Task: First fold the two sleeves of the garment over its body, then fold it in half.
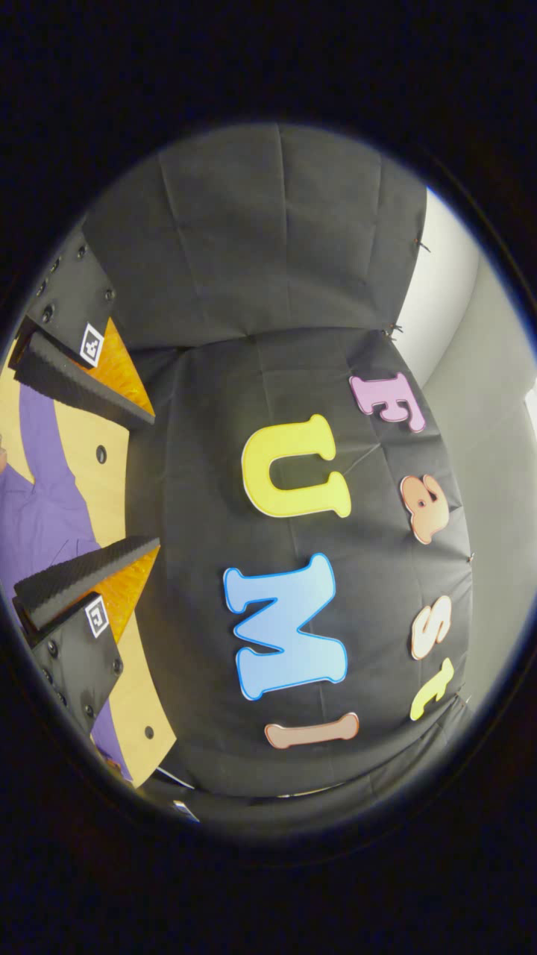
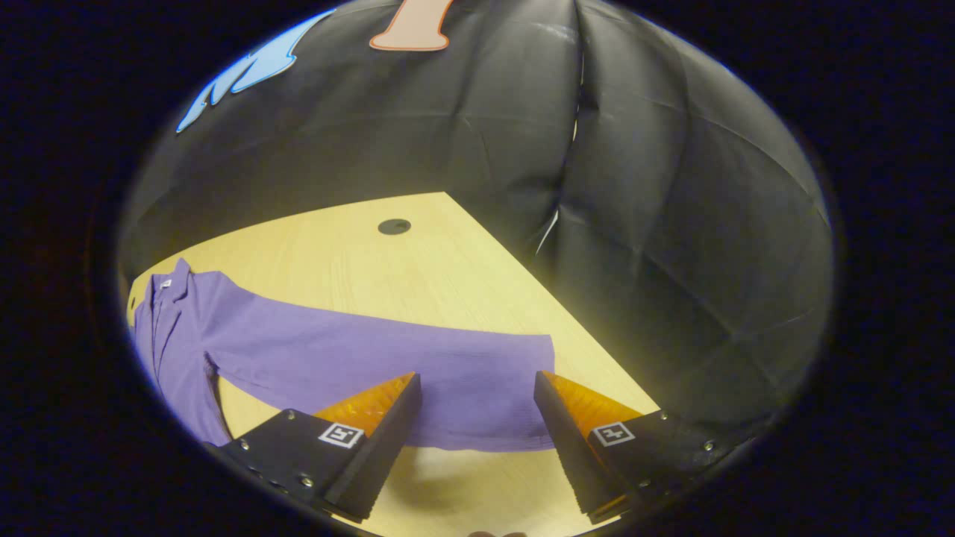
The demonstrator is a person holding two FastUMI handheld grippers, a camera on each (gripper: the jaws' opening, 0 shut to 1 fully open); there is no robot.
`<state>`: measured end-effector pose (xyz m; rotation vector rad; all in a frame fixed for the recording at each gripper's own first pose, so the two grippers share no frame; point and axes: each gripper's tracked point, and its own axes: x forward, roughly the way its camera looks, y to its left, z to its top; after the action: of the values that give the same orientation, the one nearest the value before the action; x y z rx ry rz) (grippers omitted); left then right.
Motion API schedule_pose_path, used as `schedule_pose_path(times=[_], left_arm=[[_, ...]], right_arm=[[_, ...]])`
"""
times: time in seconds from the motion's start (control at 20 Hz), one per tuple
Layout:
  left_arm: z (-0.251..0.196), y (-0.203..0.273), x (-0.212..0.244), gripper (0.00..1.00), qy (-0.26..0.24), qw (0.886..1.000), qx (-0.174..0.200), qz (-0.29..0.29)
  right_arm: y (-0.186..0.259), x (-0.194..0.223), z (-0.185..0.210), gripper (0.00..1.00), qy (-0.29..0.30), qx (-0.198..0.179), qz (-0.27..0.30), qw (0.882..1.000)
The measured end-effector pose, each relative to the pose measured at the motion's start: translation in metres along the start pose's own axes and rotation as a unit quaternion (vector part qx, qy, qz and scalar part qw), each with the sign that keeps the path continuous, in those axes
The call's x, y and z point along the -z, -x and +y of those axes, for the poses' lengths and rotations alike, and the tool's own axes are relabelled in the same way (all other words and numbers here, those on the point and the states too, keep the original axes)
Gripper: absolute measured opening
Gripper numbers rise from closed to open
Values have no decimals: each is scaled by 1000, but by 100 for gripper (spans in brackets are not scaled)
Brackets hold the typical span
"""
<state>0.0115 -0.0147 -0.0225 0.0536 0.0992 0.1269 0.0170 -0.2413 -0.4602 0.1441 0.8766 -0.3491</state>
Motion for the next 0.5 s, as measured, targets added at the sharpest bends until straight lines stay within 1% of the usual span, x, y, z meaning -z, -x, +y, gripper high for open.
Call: schedule_pose_path(times=[0.25, 0.3, 0.45, 0.5], left_arm=[[-8, -6, 7, 99, 4, 1000, -7, 12], [-10, -7, 6, 99, 5, 1000, -7, 12], [-15, -9, 8, 99, 6, 1000, -6, 13], [-16, -9, 8, 99, 8, 1000, -6, 12]], right_arm=[[-14, 22, -3, 95, 2, -1, 35, 999], [-15, 18, -3, 95, -3, 0, 24, 1000], [-15, 23, -3, 96, -14, -4, 28, 999], [-15, 22, 0, 95, -22, -10, 26, 999]])
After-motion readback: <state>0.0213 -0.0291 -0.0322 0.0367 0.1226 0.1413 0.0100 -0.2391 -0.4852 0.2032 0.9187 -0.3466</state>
